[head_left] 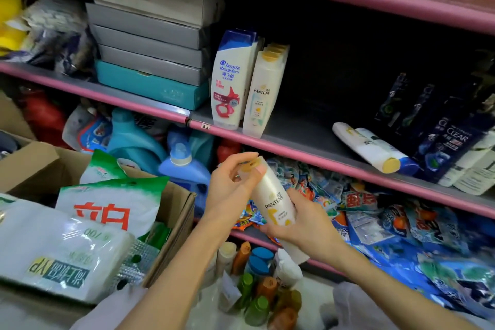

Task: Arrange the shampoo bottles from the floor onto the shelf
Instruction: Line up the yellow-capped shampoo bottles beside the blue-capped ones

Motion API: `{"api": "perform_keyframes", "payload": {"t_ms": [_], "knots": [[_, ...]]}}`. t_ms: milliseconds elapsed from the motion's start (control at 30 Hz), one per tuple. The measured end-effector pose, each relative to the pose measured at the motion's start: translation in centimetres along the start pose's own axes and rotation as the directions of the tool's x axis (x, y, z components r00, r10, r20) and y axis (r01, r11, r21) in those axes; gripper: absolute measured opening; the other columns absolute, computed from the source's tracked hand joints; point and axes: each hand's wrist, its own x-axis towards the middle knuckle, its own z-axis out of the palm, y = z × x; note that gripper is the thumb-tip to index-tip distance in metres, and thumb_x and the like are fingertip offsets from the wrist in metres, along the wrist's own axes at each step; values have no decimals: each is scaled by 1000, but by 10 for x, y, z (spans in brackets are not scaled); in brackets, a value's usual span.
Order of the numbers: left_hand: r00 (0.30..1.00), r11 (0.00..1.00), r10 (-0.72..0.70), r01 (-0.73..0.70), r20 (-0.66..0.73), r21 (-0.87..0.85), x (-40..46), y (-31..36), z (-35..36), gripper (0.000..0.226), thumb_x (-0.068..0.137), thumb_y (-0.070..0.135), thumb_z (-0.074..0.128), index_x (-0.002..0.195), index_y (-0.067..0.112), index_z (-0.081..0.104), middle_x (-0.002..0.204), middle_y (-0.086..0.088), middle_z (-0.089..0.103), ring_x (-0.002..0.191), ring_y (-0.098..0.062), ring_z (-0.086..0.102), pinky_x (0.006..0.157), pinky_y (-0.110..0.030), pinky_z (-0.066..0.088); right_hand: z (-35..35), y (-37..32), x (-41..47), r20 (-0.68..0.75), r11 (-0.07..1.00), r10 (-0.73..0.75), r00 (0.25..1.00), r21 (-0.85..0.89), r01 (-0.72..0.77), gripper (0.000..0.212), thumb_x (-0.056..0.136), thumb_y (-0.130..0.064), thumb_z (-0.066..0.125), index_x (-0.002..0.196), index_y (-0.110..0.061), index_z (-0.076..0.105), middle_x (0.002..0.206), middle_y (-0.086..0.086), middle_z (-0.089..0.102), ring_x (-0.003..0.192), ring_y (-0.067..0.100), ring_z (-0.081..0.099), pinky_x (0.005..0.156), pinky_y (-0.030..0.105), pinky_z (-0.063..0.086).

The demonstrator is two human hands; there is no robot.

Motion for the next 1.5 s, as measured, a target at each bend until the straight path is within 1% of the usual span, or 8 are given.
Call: {"api": "perform_keyframes", "payload": {"t_ms": [167, 300, 433, 600, 900, 1167, 1300, 1500], "knots": [[991, 994, 70, -79, 115, 79, -6, -10, 10, 54, 84, 19, 70, 121, 49, 47, 117, 5, 60, 98, -12, 63, 77, -30, 57, 17, -16, -6, -51, 938, 92, 994, 338, -70, 35, 60, -42, 77, 84, -29, 55, 70, -6, 65, 59, 1, 62, 51, 23, 50], [992, 993, 62, -72, 107, 94, -7, -14, 11, 56, 83, 20, 70, 121, 53, 44, 119, 18, 56, 99, -7, 61, 79, -32, 58, 18, -25, -6, -8, 910, 103, 995, 404, -91, 39, 60, -41, 76, 88, -23, 55, 73, -3, 67, 61, 5, 65, 54, 26, 54], [994, 989, 91, -97, 57, 116, -5, -9, 7, 56, 81, 15, 68, 117, 51, 47, 114, 14, 59, 89, -3, 63, 67, -25, 58, 14, -28, -7, 63, 890, 65, 996, 448, -87, 35, 70, -36, 78, 91, -27, 52, 77, -7, 66, 64, -4, 65, 48, 10, 45], [996, 989, 79, -82, 31, 122, -1, -3, 1, 50, 83, 8, 65, 113, 46, 50, 110, 1, 62, 93, -17, 65, 74, -39, 60, 6, -21, -15, 203, 828, 36, 979, 542, -142, 34, 78, -36, 75, 107, -28, 59, 97, -12, 70, 84, -7, 65, 62, 9, 49], [977, 958, 96, -142, 189, 248, 1, -7, 8, 52, 77, 24, 65, 118, 49, 44, 105, 12, 60, 85, -7, 64, 68, -31, 58, 1, -8, -18, 307, 763, 66, 949, 598, -247, 39, 76, -26, 79, 112, -21, 63, 104, -3, 72, 97, 10, 68, 83, 34, 58], [978, 927, 206, -185, -29, 326, 56, 20, 27, 61, 86, 38, 64, 139, 27, 36, 118, 11, 55, 97, 0, 59, 80, -14, 48, -48, 4, 28, 37, 636, 166, 985, 760, -136, 37, 78, -20, 74, 113, -17, 62, 109, 2, 72, 94, 16, 71, 72, 31, 60], [949, 863, 290, -205, -120, 462, 87, 18, 35, 59, 86, 37, 64, 136, 16, 41, 130, 0, 52, 115, -16, 52, 98, -36, 45, -83, 14, 79, -182, 707, 184, 966, 707, -1, 38, 82, -18, 72, 116, -17, 54, 112, 1, 69, 96, 14, 70, 82, 47, 58], [916, 747, 300, -50, -268, 663, 109, -4, 51, 60, 84, 44, 63, 134, 18, 43, 137, -1, 49, 127, -25, 40, 100, -44, 33, -94, 33, 166, -311, 734, 214, 926, 677, 58, 44, 80, -14, 75, 116, -15, 50, 109, 2, 66, 100, 15, 66, 84, 37, 57]]}}
